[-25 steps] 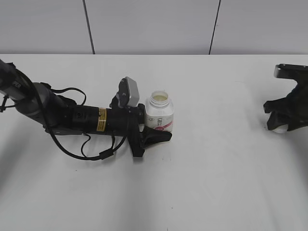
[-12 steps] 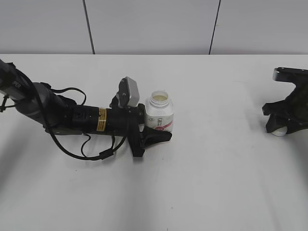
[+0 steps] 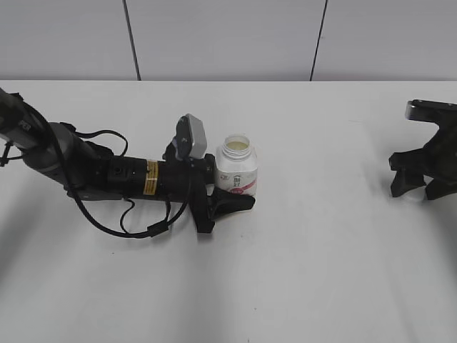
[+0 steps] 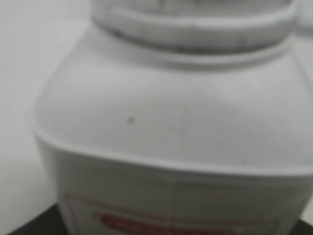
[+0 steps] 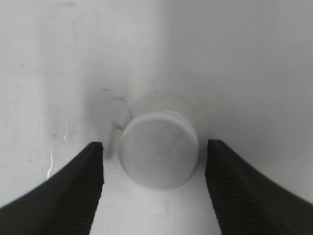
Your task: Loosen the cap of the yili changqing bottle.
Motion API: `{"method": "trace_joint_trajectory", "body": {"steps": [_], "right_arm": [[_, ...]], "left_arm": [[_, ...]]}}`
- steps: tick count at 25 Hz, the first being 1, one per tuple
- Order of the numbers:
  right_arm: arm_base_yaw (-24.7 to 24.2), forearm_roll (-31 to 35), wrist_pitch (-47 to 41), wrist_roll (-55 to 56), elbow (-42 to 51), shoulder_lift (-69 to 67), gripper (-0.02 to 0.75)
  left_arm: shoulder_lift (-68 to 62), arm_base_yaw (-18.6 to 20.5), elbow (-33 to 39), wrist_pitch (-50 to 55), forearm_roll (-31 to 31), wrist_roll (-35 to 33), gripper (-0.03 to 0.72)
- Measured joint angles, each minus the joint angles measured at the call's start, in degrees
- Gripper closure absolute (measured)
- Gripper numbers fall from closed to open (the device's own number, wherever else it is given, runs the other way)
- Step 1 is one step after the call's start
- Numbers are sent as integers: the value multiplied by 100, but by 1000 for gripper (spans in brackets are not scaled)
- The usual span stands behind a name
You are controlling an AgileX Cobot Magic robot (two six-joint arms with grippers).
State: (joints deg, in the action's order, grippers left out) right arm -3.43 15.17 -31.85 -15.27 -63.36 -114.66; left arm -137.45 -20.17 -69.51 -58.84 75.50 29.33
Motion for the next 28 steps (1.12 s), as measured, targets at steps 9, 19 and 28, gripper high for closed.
{"method": "trace_joint_trajectory", "body": {"steps": [9,19,28], "right_arm": [[0,19,-136,2,-252,449,216],[0,66,-247,11,-378,481,216],[0,76,-259,11,-378,481,216]], "left_arm": [[0,0,0,-5,-6,42,291],[0,6,0,32,7,258,97],[490,6,0,13,32,344,99]]}}
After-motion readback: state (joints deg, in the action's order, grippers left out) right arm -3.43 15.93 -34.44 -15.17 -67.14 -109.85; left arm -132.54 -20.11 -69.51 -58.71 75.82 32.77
